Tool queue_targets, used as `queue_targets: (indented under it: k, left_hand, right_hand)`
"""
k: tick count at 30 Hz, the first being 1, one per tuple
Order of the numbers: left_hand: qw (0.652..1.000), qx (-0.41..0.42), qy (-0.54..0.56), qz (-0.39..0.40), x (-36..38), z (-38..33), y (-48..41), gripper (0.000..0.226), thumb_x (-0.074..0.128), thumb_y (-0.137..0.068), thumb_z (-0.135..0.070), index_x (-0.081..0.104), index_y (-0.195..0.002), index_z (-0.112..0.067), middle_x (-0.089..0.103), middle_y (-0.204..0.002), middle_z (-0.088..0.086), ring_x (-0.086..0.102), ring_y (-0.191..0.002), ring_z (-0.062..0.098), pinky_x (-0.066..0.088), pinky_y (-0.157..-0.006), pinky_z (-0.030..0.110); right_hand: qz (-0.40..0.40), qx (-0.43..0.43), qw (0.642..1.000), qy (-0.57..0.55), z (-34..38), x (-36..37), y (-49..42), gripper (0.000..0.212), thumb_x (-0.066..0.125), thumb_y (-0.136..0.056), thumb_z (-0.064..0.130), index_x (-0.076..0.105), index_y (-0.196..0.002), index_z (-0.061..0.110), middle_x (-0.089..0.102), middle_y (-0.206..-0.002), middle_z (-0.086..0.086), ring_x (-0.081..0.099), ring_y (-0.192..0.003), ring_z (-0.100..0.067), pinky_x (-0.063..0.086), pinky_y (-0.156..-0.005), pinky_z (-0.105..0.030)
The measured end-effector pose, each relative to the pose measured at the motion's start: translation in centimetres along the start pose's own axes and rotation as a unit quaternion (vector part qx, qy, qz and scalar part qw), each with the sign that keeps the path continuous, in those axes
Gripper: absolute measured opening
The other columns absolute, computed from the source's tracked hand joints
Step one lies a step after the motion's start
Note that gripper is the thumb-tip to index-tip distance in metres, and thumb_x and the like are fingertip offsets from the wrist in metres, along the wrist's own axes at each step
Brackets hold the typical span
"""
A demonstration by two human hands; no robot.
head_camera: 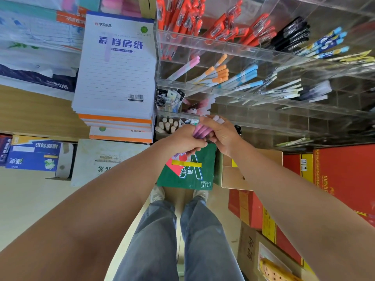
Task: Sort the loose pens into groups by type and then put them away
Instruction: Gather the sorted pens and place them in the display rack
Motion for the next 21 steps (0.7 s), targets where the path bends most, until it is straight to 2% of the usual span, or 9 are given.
queue_targets:
  k: [4, 7, 9, 11, 15, 18, 19, 21]
  left_hand:
    - [0.998, 0.025, -0.044, -0.036, -0.4, -0.5, -0.3, 0.008, 0.063, -0.089, -0.01, 0.058, -0.09, -0.004, 0.058, -0.066, 0.008, 0.052, -0.045, 0.014, 0.047, -0.047, 0.026]
    - [0.995, 0.026, -0.082, -0.045, -0.8, -1.0, -0.6, 0.009, 0.064, -0.088, -0.015, 0.058, -0.092, -0.009, 0.062, -0.072, 0.008, 0.058, -0.054, 0.018, 0.051, -0.057, 0.029]
    - [0.985, 0.034, -0.148, -0.076, -1.2, -1.2, -0.6, 0.02, 0.068, -0.086, -0.022, 0.06, -0.1, -0.01, 0.065, -0.084, 0.007, 0.065, -0.071, 0.022, 0.05, -0.066, 0.029]
    - [0.966, 0.041, -0.22, -0.128, -1.8, -1.0, -0.7, 0.036, 0.069, -0.085, -0.031, 0.059, -0.113, -0.011, 0.065, -0.1, 0.005, 0.063, -0.09, 0.025, 0.045, -0.073, 0.03]
    - [0.943, 0.056, -0.253, -0.21, -2.5, -0.3, -0.8, 0.051, 0.069, -0.084, -0.028, 0.047, -0.125, -0.007, 0.058, -0.119, 0.011, 0.057, -0.106, 0.03, 0.046, -0.084, 0.038]
    - [0.92, 0.066, -0.303, -0.239, -2.4, -0.2, -1.0, 0.059, 0.066, -0.086, -0.021, 0.038, -0.134, -0.002, 0.043, -0.133, 0.018, 0.043, -0.123, 0.033, 0.044, -0.096, 0.042]
    - [0.916, 0.067, -0.309, -0.248, -2.4, -0.2, -1.0, 0.061, 0.064, -0.087, -0.02, 0.034, -0.137, -0.001, 0.04, -0.136, 0.019, 0.04, -0.127, 0.033, 0.043, -0.099, 0.042]
    - [0.909, 0.067, -0.321, -0.255, -2.3, -0.2, -1.1, 0.068, 0.062, -0.088, -0.019, 0.027, -0.143, 0.001, 0.034, -0.144, 0.019, 0.034, -0.134, 0.032, 0.04, -0.105, 0.042]
  right_hand:
    - [-0.018, -0.02, 1.0, -0.003, 0.9, -0.5, -0.2, 0.013, 0.071, -0.083, 0.011, 0.058, -0.079, 0.014, 0.055, -0.05, 0.005, 0.038, -0.037, -0.004, 0.028, -0.035, -0.015]
    - [-0.023, -0.034, 0.999, -0.011, 1.5, -0.6, -0.2, 0.011, 0.07, -0.084, 0.011, 0.059, -0.08, 0.013, 0.058, -0.055, 0.003, 0.037, -0.037, -0.004, 0.028, -0.035, -0.015]
    - [-0.046, -0.043, 0.998, -0.014, 1.8, -1.0, -0.3, 0.012, 0.07, -0.085, 0.012, 0.058, -0.085, 0.012, 0.059, -0.062, -0.001, 0.039, -0.039, -0.005, 0.031, -0.036, -0.016]
    - [-0.078, -0.058, 0.995, -0.019, 2.1, -1.7, -0.6, 0.015, 0.071, -0.085, 0.014, 0.058, -0.09, 0.01, 0.06, -0.068, -0.003, 0.042, -0.041, -0.006, 0.033, -0.036, -0.017]
    - [-0.175, -0.075, 0.979, -0.076, 3.1, -2.7, -0.9, 0.028, 0.075, -0.082, 0.018, 0.058, -0.103, 0.011, 0.062, -0.06, 0.003, 0.044, -0.042, -0.006, 0.037, -0.039, -0.019]
    - [-0.22, -0.074, 0.963, -0.133, 3.7, -2.7, -1.1, 0.062, 0.076, -0.081, 0.021, 0.045, -0.134, 0.012, 0.059, -0.063, 0.004, 0.041, -0.045, -0.005, 0.038, -0.044, -0.019]
    - [-0.23, -0.079, 0.96, -0.141, 4.0, -2.5, -1.2, 0.06, 0.075, -0.082, 0.021, 0.046, -0.134, 0.014, 0.058, -0.065, 0.003, 0.041, -0.046, -0.005, 0.037, -0.045, -0.02]
    - [-0.247, -0.095, 0.955, -0.135, 4.3, -2.2, -1.5, 0.028, 0.073, -0.084, 0.023, 0.059, -0.108, 0.019, 0.056, -0.064, 0.004, 0.041, -0.045, -0.004, 0.038, -0.045, -0.02]
Point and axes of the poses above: each hand's wrist, its own y-axis away from the middle knuckle, its own x-axis out of the palm, z = x × y, the point moved 2 cm from there along -y, towards the middle knuckle
